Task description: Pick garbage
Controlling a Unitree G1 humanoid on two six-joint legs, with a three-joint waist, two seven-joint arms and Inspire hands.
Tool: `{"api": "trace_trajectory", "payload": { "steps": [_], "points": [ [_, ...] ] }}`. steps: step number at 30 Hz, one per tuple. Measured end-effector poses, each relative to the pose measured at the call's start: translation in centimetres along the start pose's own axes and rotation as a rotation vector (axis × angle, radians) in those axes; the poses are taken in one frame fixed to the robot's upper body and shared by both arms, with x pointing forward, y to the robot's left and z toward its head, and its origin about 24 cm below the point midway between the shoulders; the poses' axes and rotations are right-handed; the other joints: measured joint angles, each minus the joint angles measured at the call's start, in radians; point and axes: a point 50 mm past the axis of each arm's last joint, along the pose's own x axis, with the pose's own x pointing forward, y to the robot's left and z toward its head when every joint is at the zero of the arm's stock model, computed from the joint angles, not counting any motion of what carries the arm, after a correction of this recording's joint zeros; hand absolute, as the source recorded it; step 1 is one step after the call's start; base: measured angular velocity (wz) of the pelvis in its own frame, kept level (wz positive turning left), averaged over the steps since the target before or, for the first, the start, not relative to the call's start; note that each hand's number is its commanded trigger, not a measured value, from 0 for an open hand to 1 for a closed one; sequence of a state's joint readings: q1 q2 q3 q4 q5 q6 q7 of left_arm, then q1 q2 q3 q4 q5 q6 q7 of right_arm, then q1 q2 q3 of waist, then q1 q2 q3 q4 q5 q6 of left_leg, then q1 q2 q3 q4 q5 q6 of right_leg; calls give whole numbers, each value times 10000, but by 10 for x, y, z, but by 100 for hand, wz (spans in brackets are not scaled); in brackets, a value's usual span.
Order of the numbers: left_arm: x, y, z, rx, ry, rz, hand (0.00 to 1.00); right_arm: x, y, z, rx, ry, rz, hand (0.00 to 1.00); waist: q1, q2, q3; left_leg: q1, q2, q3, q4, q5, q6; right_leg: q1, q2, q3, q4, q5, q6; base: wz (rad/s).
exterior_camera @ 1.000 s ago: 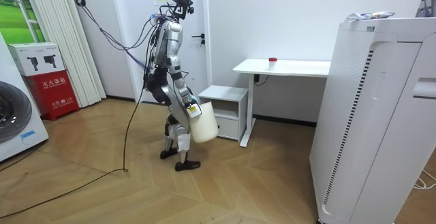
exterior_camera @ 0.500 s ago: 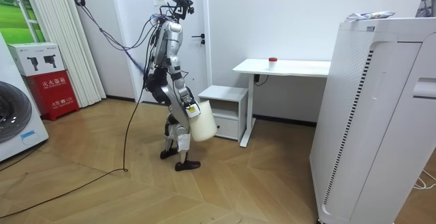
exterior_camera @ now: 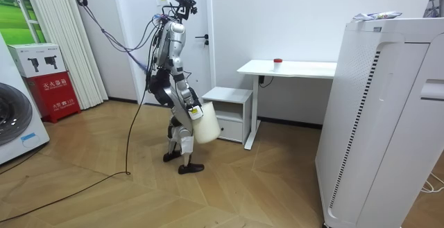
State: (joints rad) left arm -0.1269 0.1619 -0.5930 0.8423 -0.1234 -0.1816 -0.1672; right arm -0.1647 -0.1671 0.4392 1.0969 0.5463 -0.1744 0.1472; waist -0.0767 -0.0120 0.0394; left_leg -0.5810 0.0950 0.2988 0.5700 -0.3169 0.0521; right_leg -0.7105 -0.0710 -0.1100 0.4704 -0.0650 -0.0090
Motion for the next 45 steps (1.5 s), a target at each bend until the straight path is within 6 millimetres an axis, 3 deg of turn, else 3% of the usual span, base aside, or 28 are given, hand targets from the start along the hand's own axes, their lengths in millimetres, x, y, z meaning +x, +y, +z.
{"api": "trace_trajectory", "payload": {
  "steps": [8, 15, 20, 21, 23, 24, 26, 27, 28, 29, 30, 31, 32, 33, 35, 36, 37, 40, 45],
  "points": [
    [0, 5, 3, 139, -75, 199, 0, 0, -2, 0, -59, 13, -59, 100, 15, -48, 7, 289, -59, 214, -9, 13, 36, 116, -141, 38, 144, -22, 9, -4],
    [1, 8, 10, 138, -357, 257, 0, -5, -10, -10, 243, 283, -321, 100, -11, 8, 11, 1326, -39, 333, -248, -29, 82, 1087, -156, 27, -53, -19, 24, -4],
    [-1, 17, 26, 44, -1126, 557, 0, -12, -26, -15, 757, 251, -871, 100, -21, 160, -24, 2043, -66, 485, -486, -30, 84, 1752, -111, 79, -308, 50, 83, -10],
    [-3, 18, 29, -29, -1381, 657, 0, -14, -29, -17, 787, 266, -1026, 100, -16, 199, -35, 2268, -137, 561, -603, -29, 84, 1926, 25, 219, -430, 136, 114, -29],
    [-7, 22, 38, 263, -1785, 711, 0, -16, -34, -18, 897, 234, -1240, 100, -16, 227, -56, 2549, -160, 829, -778, -36, 99, 2077, 31, 259, -581, 251, 142, -44],
    [-10, 26, 43, 468, -2056, 871, 0, -16, -37, -17, 921, 188, -1316, 100, 52, 228, -59, 2773, -136, 1128, -923, -32, 122, 2183, 31, 208, -701, 424, 117, -75],
    [-16, 32, 49, 440, -2510, 1314, 0, -18, -38, -16, 851, 41, -1288, 100, 232, 212, -101, 3104, 4, 1718, -1132, -53, 149, 2318, -15, -311, -998, 736, -79, -88],
    [-18, 35, 51, 501, -2644, 1620, 0, -20, -38, -18, 853, 45, -1290, 100, 289, 218, -123, 3351, 99, 2120, -1290, -65, 173, 2501, -115, -989, -1085, 822, -245, -66],
    [-20, 37, 53, 524, -2765, 1863, 0, -21, -38, -21, 818, 132, -1291, 100, 320, 264, -148, 3702, 236, 2602, -1463, -71, 161, 2651, -378, -1586, -258, 229, -367, -47],
    [-21, 38, 53, 485, -2819, 1988, 0, -22, -39, -24, 780, 213, -1327, 100, 311, 280, -165, 3971, 249, 2824, -1650, -36, 114, 2835, -531, -1797, 260, -199, -262, -23],
    [-24, 37, 54, 260, -3046, 2223, 0, -26, -43, -30, 881, 376, -1504, 100, 320, 303, -214, 4486, 237, 3163, -1994, 54, 13, 3354, -815, -1970, 947, -857, -38, -20],
    [-30, 38, 55, 101, -3337, 2462, 0, -28, -45, -34, 982, 454, -1623, 100, 358, 230, -256, 4851, 191, 3388, -2167, 76, -83, 3880, -1006, -1878, 1206, -1317, 232, -29],
    [-33, 40, 56, 50, -3489, 2649, 0, -29, -45, -35, 973, 470, -1627, 100, 419, 158, -286, 4959, 158, 3454, -2182, 73, -142, 4055, -1015, -1771, 1104, -1461, 329, -36],
    [-38, 47, 62, 27, -3798, 3062, 0, -29, -45, -35, 973, 419, -1701, 100, 535, 42, -292, 5033, 136, 3289, -2011, 59, -206, 4244, -923, -1648, 725, -1598, 281, -38],
    [-46, 55, 69, -79, -4271, 3770, 0, -29, -46, -34, 976, 371, -1793, 100, 611, 53, -296, 5002, 109, 2050, -1856, 74, -241, 4657, -667, -1662, 156, -1590, 258, -42],
    [-51, 59, 74, -181, -4604, 4247, 0, -30, -46, -35, 987, 403, -1822, 100, 572, 56, -301, 5063, 88, 1358, -1844, 103, -294, 4963, -514, -1697, -253, -1536, 147, -25],
    [-55, 62, 79, -207, -4920, 4570, 0, -32, -47, -40, 1012, 515, -1864, 100, 470, 49, -306, 5169, 86, 980, -1855, 118, -320, 5232, -444, -1792, -471, -1516, 114, -9],
    [-64, 66, 93, -216, -5670, 5193, 0, -39, -48, -53, 993, 881, -1952, 100, 374, -85, -302, 5565, 130, 1018, -1951, 153, -381, 5592, -314, -1829, -565, -1518, 113, 0],
    [-79, 80, 101, -502, -6504, 6648, 0, -47, -54, -63, 1326, 1019, -2333, 100, 371, -135, -276, 5919, 170, 1052, -1924, 153, -384, 5890, -306, -1985, -608, -1551, 38, -12]
  ]
}}
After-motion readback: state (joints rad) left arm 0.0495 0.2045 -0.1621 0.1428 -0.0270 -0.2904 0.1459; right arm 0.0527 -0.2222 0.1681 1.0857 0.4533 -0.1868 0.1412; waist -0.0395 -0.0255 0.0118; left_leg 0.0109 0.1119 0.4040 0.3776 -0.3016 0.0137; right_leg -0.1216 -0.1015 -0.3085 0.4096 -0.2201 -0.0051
